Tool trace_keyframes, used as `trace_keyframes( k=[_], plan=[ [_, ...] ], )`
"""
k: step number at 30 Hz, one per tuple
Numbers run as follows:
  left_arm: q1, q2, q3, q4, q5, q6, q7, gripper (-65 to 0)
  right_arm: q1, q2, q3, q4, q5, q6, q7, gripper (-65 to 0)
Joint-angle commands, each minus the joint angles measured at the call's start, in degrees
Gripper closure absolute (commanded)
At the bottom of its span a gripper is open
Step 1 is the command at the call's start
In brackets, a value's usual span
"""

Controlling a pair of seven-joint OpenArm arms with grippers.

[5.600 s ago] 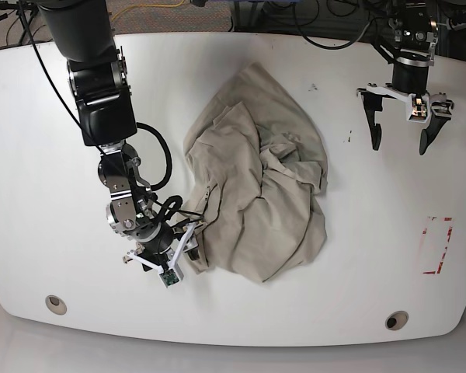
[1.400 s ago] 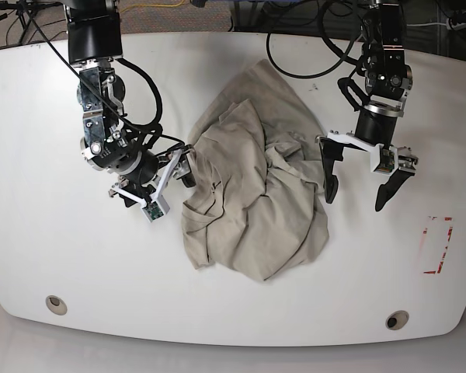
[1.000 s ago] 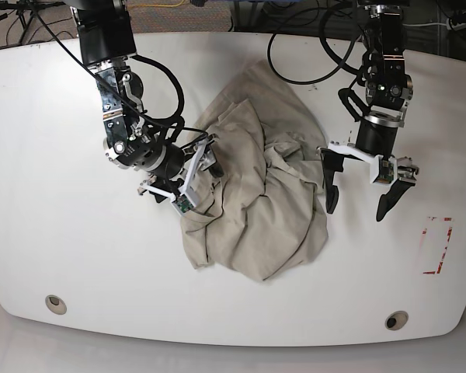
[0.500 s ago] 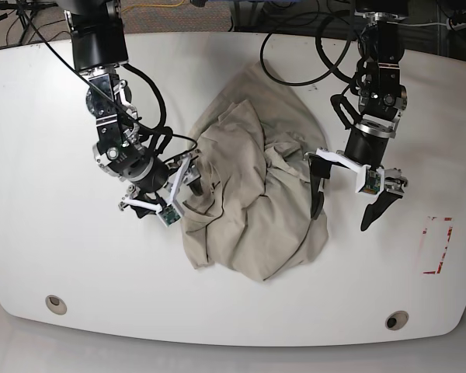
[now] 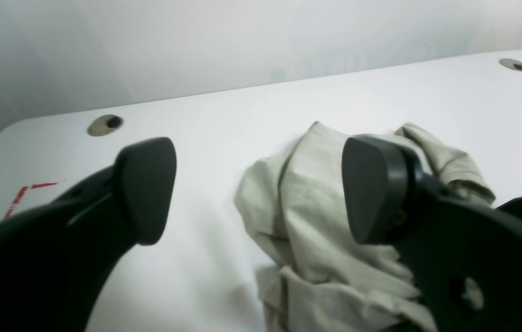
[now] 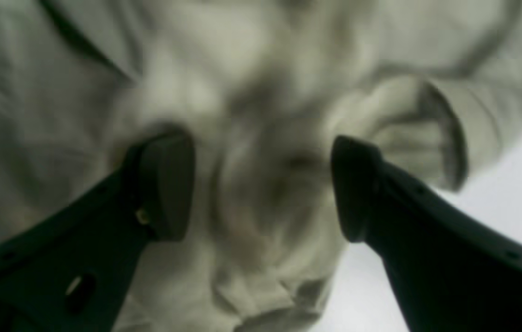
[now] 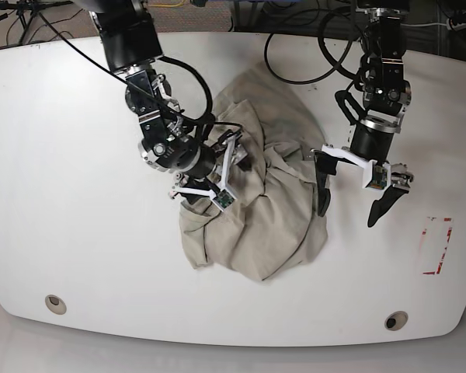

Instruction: Fold the T-shirt properly

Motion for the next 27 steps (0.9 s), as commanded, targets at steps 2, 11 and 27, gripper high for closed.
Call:
trace_keyframes(
  k=[2,11,27],
  plan=[
    [-0.5,0.0,-0.1,0.2,-0.2,-0.3,-0.6,-52.0,-0.7,1.5,0.5,2.4,-0.9,0.7,1.7,-39.6],
    [-3.3,-0.4,0.3,-4.0,0.0,0.1,1.8,-51.5,-3.4,2.4,2.7,3.2,-1.0,-0.2,1.7,-37.3],
    [-2.0,-0.4,0.4,-3.0,0.4,0.1,1.1,-51.5,-3.3,-0.2,3.6,-3.1,-1.4,2.4,2.2,-41.1]
  ],
)
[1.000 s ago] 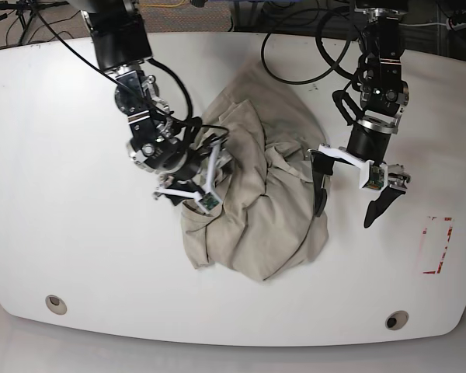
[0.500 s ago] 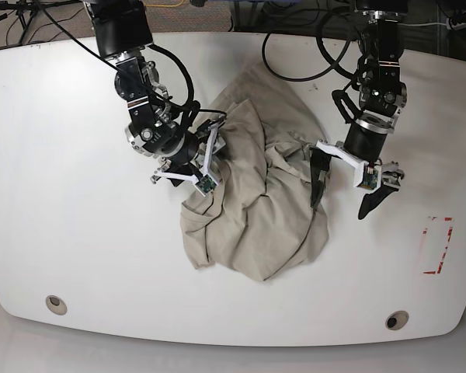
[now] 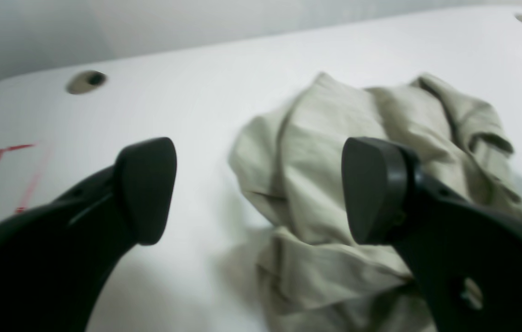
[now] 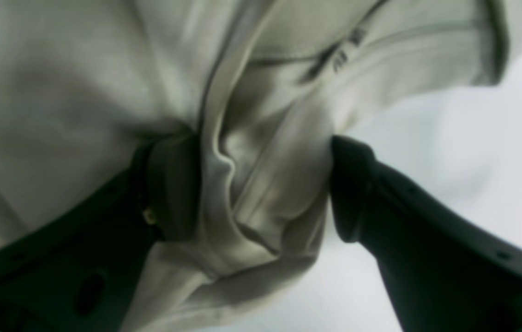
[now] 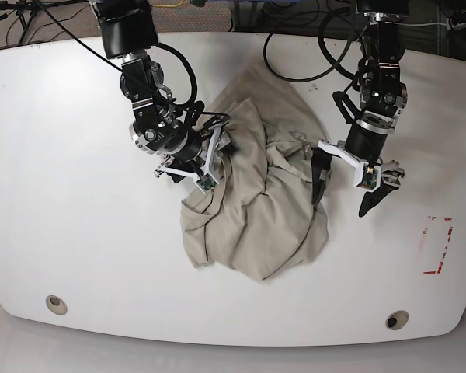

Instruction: Fold the T-shirt properly

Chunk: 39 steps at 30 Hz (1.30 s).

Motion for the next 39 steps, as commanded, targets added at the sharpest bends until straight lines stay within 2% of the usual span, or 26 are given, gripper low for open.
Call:
trace_keyframes(
  k=[1,3,7,11,13,17,21,23,25,28,31,33,37,39],
  plan=[
    [-1.0,-0.3,-0.2,1.8,-0.2,0.5,-1.6,-51.5,1.1,-0.6,0.0,0.2,0.2,1.8,0.3,-41.1],
    [-1.4,-0.5,-0.1,1.8,-0.3,0.8,-1.5,-52.2,0.0,-1.5,0.3,1.3,-0.2,5.1,0.4,-41.8],
    [-1.1,-0.4,-0.2,1.9,-0.3,0.9,-1.6,-52.2,-1.3,-2.1,0.9,2.4,-0.3,7.5,0.5,-42.1],
    [-0.8,-0.5,-0.1,1.8,-0.2,0.9,-1.5,-52.3,-2.3,-2.2,1.1,4.0,-1.2,8.4,0.5,-42.0],
    [-0.8,-0.6,-0.1,1.9,-0.3,0.9,-1.3,-52.4,-2.0,-1.6,-0.2,7.1,-3.7,8.2,0.8,-40.9],
    [-1.0,-0.6,0.1,1.5,-0.2,0.9,-1.5,-52.8,-1.9,-1.1,-1.6,8.7,-5.2,7.3,0.8,-33.5],
    [-1.2,-0.6,0.3,1.1,-0.1,1.0,-1.5,-53.2,-1.5,-0.5,-3.0,9.3,-5.9,6.6,0.9,-22.7],
    [-1.4,-0.5,0.5,1.6,-0.3,1.2,-1.9,-53.5,-0.8,-0.6,-5.8,7.9,-7.3,5.8,1.6,-11.1],
    [-1.3,-0.4,0.8,1.4,-0.3,1.2,-1.9,-53.4,-0.5,-0.6,-6.2,7.4,-7.5,5.5,2.1,-5.7],
    [-1.1,-0.5,1.4,1.3,-0.4,1.1,-1.6,-53.0,-0.2,-0.4,-6.3,6.6,-7.7,5.2,2.9,-0.5],
    [-0.7,-0.4,2.2,1.3,-0.4,1.0,-1.3,-51.3,0.1,-0.2,-6.1,6.4,-7.8,5.1,3.3,0.0],
    [1.0,-0.3,4.0,1.7,-0.5,0.4,0.1,-41.6,0.6,0.4,-5.9,5.3,-7.3,5.7,3.0,0.0],
    [3.1,0.0,4.7,3.1,-0.7,-0.4,2.6,-14.1,0.7,0.9,-4.2,5.3,-7.1,5.8,3.4,0.0],
    [4.1,0.2,4.9,4.1,-0.9,-0.8,3.0,-3.2,0.7,1.3,-3.0,5.2,-7.0,5.7,3.9,0.0]
  ],
)
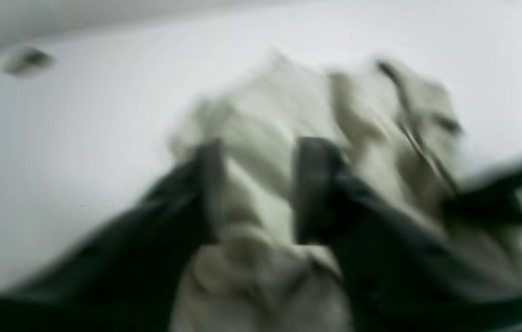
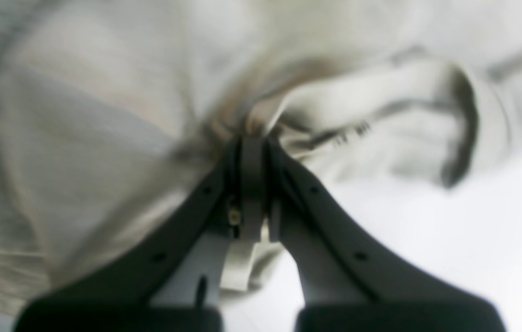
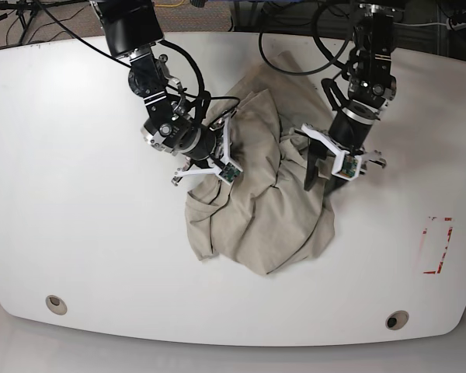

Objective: Fold the T-shirt properly
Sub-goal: 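Grasp the shirt with both grippers and pull them apart to spread it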

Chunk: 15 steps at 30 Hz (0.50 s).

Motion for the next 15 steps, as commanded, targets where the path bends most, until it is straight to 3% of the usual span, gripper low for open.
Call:
trace_keyframes(
  k=[1,4,10,15],
  plan=[
    [0.7,0.1,-0.1,3.3,-0.6,0.0,-1.6,-1.7,1.0,0.8,1.7,0.8,0.7,0.0,1.9,0.0],
    [6.0,0.6,0.1,8.2,-1.4,-0.5,-2.2,0.0,-0.1,3.1,7.2,-0.2,2.4,-0.1,6.0,0.0],
    [10.5,0.7,0.1,10.6,-2.4,-0.3,-2.3,-8.4,-0.4,5.6,13.8,-1.1,5.2,0.0,8.8,0.0],
    [13.1,-1.1,-0.2,9.9,-4.0,-0.6,-5.2,-16.5,1.9,5.6,17.0,-0.8,4.6,0.6,7.8,0.0]
  ],
)
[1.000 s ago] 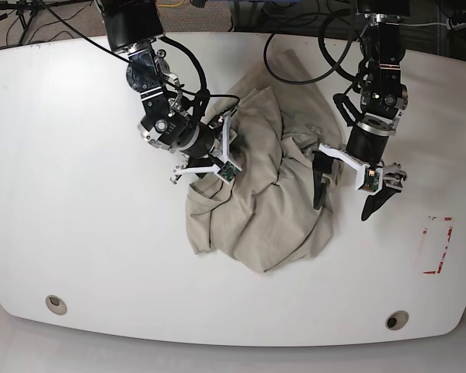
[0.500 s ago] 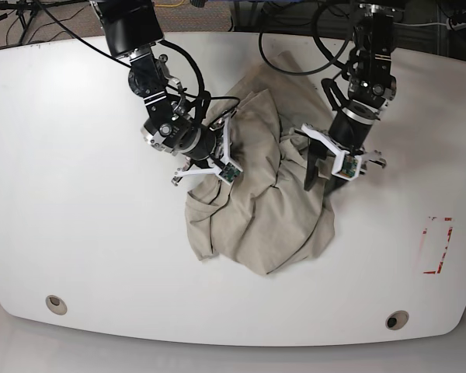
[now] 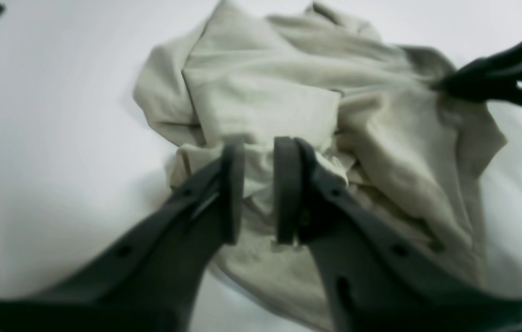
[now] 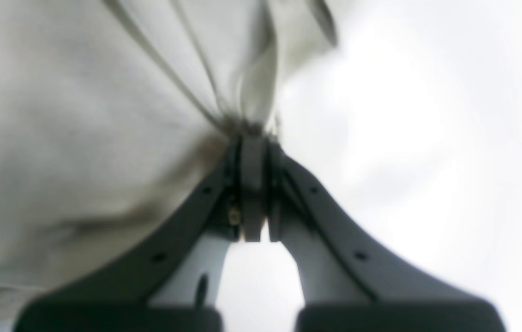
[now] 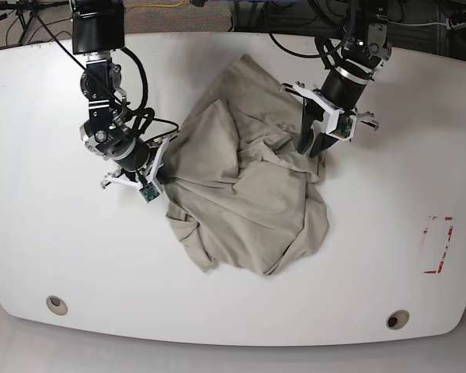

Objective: Fold the T-shirt properly
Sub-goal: 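Grasp the shirt with both grippers and pull them apart to spread it, then hold the shirt with the right gripper and regrasp fabric with the left gripper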

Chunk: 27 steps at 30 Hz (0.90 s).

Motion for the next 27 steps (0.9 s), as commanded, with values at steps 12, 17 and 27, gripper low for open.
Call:
trace_keyframes(
  k=[12,17,27],
  plan=[
    [-0.1,-2.1,-0.7,-0.9,0.0,0.1,-1.8,-27.2,3.6,-1.0,7.2,4.9,0.3,1.7,-1.2,0.0],
    [-0.9,-1.9,-0.5,-0.8,0.2,0.1,1.0,-31.3,3.3,-1.1,9.7,6.5,0.3,1.9,-1.8,0.0],
    [-6.9,-0.6,2.9,0.3,-1.0,-0.2,7.5,-40.0,3.4,-1.0,10.2,6.1,-0.2,1.9,-2.0,0.0]
  ],
)
